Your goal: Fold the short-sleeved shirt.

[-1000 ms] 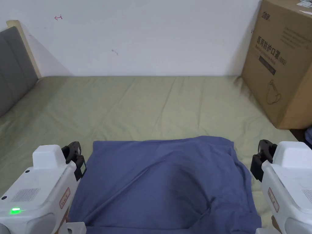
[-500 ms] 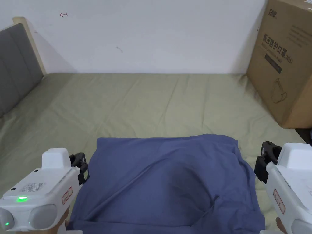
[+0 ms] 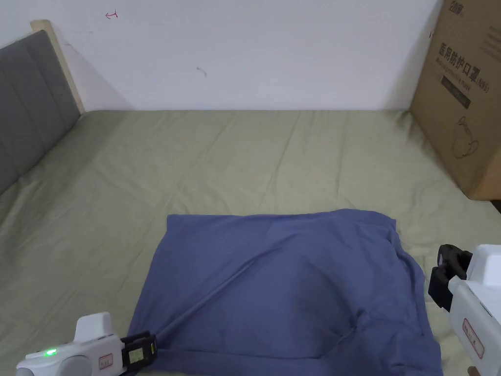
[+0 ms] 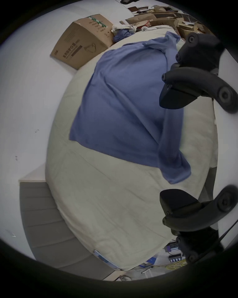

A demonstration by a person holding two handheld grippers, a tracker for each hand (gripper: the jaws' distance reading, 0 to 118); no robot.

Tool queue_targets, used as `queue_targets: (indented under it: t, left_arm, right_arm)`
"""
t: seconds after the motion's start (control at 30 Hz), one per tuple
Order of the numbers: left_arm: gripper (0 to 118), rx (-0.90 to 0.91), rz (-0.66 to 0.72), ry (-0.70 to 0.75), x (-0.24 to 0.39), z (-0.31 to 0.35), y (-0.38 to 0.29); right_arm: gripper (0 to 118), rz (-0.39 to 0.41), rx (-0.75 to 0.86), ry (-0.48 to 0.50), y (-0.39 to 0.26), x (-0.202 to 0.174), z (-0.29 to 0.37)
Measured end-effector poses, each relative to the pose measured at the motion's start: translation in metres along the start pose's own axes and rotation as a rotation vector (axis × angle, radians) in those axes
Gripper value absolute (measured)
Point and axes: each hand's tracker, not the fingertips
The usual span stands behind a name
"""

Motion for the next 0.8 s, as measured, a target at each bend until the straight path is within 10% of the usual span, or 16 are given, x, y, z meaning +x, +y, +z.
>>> queue_targets:
  t: [0.13, 0.27, 0.3, 0.43, 0.57, 0.8]
  left_arm:
    - [98, -0.018, -0.005, 0.042, -0.007, -0.013, -0.007]
    - [15, -0.040, -0.097, 0.005, -0.008, -0.031, -0.011]
    - [10, -0.063, -0.101, -0.034, -0.009, -0.037, -0.013]
    - [4, -0.012, -0.097, -0.012, -0.007, -0.027, -0.013]
    - [4, 0.019, -0.117, -0.017, -0.001, -0.010, -0.010]
    - [4, 0.057, -0.098, -0.035, -0.001, 0.003, -0.004]
  right_arm:
    - [0, 0.002, -0.026, -0.002, -0.007, 0.002, -0.002]
    - [0, 0.004, -0.068, -0.004, -0.018, 0.004, -0.003]
    - [0, 0.002, -0.088, -0.002, -0.023, 0.006, -0.004]
    - [9, 0.007, -0.213, 0.006, -0.049, 0.015, -0.008]
    - [85, -0.008, -0.423, 0.028, -0.095, 0.025, -0.026]
    - [85, -0.053, -0.626, 0.049, -0.166, 0.032, -0.048]
